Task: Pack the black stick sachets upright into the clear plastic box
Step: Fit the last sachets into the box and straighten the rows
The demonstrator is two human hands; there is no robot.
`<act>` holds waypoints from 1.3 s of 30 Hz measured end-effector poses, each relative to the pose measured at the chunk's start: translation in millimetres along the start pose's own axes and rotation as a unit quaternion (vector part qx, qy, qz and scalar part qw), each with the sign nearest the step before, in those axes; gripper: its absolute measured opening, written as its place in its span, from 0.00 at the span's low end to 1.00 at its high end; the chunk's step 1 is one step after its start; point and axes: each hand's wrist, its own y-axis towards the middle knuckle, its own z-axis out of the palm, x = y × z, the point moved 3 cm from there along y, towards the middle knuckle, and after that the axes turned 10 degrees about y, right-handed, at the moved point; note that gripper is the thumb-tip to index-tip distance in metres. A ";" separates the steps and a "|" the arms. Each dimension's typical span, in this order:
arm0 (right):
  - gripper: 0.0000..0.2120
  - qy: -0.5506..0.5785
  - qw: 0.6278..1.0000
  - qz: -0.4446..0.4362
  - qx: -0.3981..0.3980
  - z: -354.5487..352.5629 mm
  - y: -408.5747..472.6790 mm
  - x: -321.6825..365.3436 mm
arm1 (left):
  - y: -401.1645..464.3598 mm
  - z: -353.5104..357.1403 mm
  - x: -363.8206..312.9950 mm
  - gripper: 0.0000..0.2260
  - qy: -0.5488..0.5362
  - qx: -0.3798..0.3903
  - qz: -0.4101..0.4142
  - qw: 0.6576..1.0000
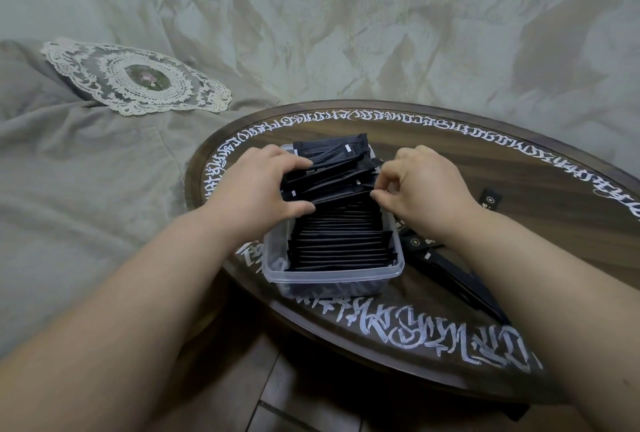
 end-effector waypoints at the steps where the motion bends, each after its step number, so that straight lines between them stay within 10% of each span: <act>1: 0.07 -0.002 1.000 0.000 -0.006 0.1 1.2 -0.8 | 3.2 1.8 -1.6 0.28 0.015 0.016 0.008 1.000; 17: 0.08 0.015 0.993 -0.091 -0.073 9.0 10.0 -8.5 | 14.7 11.9 -4.3 0.17 0.056 0.001 0.007 0.998; 25: 0.31 0.066 0.995 -0.055 -0.055 2.2 20.2 -3.3 | 13.9 5.7 -3.8 0.13 0.028 -0.050 -0.012 0.998; 39: 0.19 0.180 0.977 -0.021 -0.111 -26.5 -1.4 7.1 | -2.4 -37.1 -10.1 0.12 -0.066 -0.083 0.013 0.994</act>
